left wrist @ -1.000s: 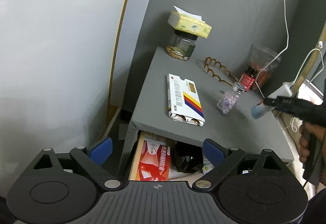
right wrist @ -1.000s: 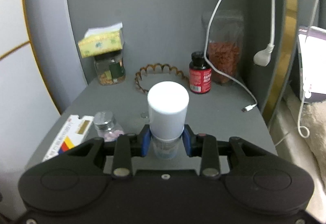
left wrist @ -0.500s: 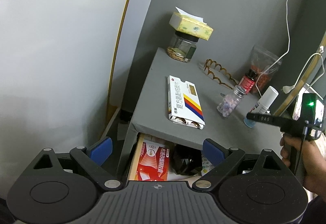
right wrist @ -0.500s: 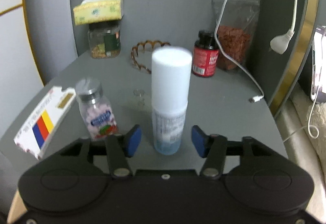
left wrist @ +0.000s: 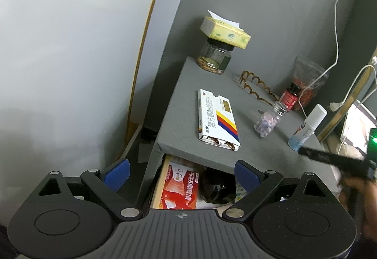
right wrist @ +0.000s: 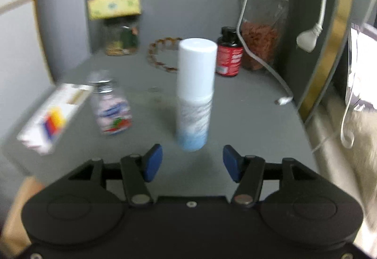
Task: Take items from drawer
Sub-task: 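Reach into the drawer and grasp the beige glasses case with the right tool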
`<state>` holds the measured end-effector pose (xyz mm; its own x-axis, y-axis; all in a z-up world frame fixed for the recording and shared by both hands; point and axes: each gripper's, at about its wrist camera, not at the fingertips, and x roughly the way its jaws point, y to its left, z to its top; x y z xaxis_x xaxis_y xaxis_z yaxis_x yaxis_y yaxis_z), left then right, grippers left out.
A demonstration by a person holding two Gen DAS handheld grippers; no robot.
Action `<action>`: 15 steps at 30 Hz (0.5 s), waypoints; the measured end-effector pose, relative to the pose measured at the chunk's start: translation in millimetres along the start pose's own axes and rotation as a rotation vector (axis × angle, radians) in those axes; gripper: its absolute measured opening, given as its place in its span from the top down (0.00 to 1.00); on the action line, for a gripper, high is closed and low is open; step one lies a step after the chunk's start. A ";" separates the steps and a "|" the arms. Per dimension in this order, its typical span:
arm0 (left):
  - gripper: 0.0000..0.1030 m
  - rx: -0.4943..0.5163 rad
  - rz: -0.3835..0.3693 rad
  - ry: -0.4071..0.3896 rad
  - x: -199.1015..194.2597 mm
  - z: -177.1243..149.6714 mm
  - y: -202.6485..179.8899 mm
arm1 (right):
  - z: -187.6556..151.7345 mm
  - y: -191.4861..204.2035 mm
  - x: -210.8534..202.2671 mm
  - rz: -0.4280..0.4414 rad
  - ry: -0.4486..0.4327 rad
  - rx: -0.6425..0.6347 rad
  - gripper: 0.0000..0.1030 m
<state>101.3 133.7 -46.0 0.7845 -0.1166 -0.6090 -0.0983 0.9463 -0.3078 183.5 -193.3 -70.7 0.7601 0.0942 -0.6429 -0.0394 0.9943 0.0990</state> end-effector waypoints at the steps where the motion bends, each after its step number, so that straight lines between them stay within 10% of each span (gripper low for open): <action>1: 0.09 -0.005 0.000 0.002 -0.2 -0.1 0.3 | -4.9 2.5 -8.2 0.049 0.023 0.009 0.46; 9: 0.09 0.011 -0.017 -0.004 -0.2 0.7 -6.3 | -45.3 65.2 10.2 0.460 0.490 -0.138 0.46; 15: 0.09 -0.004 0.002 -0.006 -0.3 0.8 -1.2 | -80.1 114.4 81.8 0.433 0.854 -0.100 0.46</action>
<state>101.6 132.8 -44.8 0.7880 -0.1131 -0.6052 -0.1020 0.9454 -0.3094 189.2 -67.9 -172.9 -0.0603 0.4192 -0.9059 -0.2906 0.8609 0.4177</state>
